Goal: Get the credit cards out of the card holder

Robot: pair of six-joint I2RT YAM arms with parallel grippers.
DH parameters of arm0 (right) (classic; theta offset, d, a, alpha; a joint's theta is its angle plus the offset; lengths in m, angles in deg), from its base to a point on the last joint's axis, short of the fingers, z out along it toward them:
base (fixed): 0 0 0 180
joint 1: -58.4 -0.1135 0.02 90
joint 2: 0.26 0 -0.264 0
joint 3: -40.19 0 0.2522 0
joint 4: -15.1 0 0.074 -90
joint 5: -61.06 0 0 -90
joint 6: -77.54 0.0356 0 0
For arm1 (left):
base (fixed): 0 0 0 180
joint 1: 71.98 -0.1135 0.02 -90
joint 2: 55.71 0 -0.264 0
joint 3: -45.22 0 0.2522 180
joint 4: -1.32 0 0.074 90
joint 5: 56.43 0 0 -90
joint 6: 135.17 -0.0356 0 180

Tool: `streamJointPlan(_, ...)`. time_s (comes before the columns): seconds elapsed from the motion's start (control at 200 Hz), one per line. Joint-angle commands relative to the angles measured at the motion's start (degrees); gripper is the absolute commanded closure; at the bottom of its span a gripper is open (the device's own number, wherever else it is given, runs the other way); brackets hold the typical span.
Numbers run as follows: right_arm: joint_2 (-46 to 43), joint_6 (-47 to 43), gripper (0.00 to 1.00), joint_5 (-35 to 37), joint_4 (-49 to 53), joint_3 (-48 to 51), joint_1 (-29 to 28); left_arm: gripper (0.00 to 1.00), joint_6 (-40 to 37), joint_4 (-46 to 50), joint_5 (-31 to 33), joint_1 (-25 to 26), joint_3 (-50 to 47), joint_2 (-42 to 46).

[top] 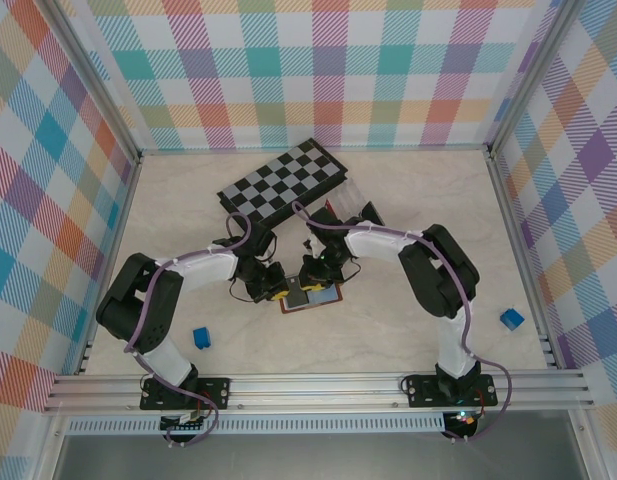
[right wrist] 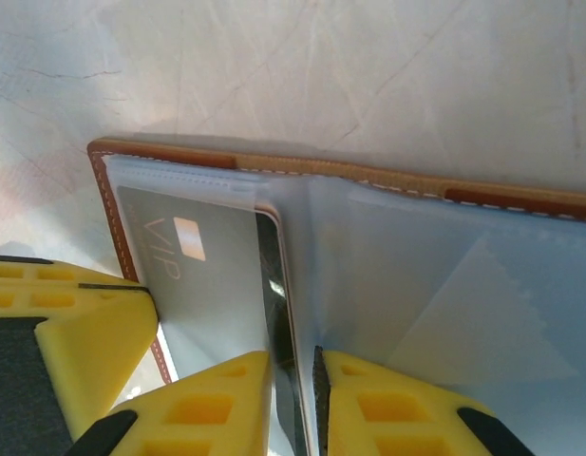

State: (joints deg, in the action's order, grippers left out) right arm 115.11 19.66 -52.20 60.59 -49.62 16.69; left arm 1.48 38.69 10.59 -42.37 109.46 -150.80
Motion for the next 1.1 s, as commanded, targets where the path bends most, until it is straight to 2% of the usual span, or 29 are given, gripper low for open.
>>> streamJointPlan(0.0, 0.99, -1.25, 0.8, -1.36, 0.87, -0.31, -0.3, 0.92, -0.97, 1.25, 1.51, 0.63, -0.97, -2.07)
streamJointPlan(0.245, -0.02, -1.5, 0.84, -6.69, -3.6, 1.49, -0.24, 0.94, -1.11, 1.61, 2.32, 0.61, -1.51, -2.64)
streamJointPlan(0.6, -3.87, -1.18, 0.95, -6.62, -5.59, 4.39, 0.49, 0.94, -2.06, 3.12, 3.38, 0.63, -1.06, -2.65)
streamJointPlan(1.095, -7.26, -0.54, 0.99, -0.21, -2.67, 7.28, 1.64, 0.92, -3.03, 6.31, 4.21, 0.62, 2.08, -1.21)
